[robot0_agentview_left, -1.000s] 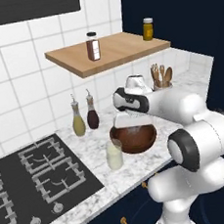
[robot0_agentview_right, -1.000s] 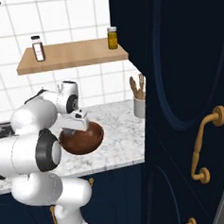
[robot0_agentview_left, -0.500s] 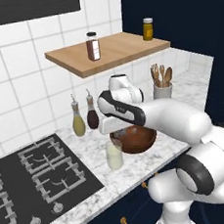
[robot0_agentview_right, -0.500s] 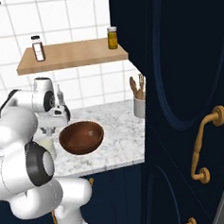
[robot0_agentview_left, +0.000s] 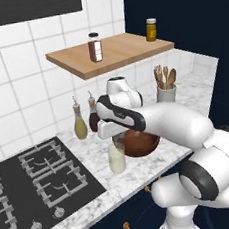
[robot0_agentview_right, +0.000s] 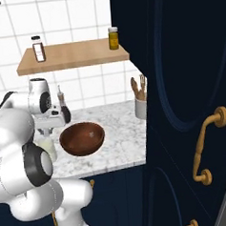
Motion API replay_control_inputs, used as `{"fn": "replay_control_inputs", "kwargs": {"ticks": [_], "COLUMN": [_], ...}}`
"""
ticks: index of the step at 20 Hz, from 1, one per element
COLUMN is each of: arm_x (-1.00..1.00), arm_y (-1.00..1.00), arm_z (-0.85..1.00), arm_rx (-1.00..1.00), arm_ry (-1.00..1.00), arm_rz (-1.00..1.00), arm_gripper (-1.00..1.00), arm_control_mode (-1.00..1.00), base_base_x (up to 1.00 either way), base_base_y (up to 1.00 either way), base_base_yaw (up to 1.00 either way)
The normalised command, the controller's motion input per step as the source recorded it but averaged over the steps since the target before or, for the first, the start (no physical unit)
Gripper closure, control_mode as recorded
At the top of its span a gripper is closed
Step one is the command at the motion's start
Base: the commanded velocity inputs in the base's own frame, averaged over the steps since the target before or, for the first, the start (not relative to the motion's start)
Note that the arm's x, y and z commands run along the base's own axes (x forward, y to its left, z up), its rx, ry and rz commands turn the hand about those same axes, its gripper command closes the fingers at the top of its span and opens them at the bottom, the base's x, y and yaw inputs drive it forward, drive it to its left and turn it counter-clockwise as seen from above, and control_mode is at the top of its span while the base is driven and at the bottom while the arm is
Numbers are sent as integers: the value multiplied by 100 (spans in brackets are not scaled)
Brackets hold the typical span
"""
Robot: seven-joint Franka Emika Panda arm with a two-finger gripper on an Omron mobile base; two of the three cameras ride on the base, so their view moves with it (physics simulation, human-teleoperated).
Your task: Grab a lemon wedge from the fridge and one ice cube from the ice bowl, and put them in the glass of lemonade.
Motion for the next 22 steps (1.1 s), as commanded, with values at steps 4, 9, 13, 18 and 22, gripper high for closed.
{"fn": "replay_control_inputs", "kwargs": {"ticks": [4, 9, 13, 18, 22], "arm_x": [3, -1, -2, -6, -15], "arm_y": [0, 6, 6, 1, 16], "arm_z": [0, -1, 0, -16, -9], "arm_rx": [0, 0, -3, 0, 0], "arm_ry": [-3, -16, -20, -7, -3], "arm_rz": [0, 0, 0, 0, 1], "arm_gripper": [100, 100, 100, 100, 100], "arm_control_mode": [-100, -100, -100, -100, -100], "base_base_x": [0, 0, 0, 0, 0], "base_base_y": [0, 0, 0, 0, 0], "base_base_yaw": [0, 0, 0, 0, 0]}}
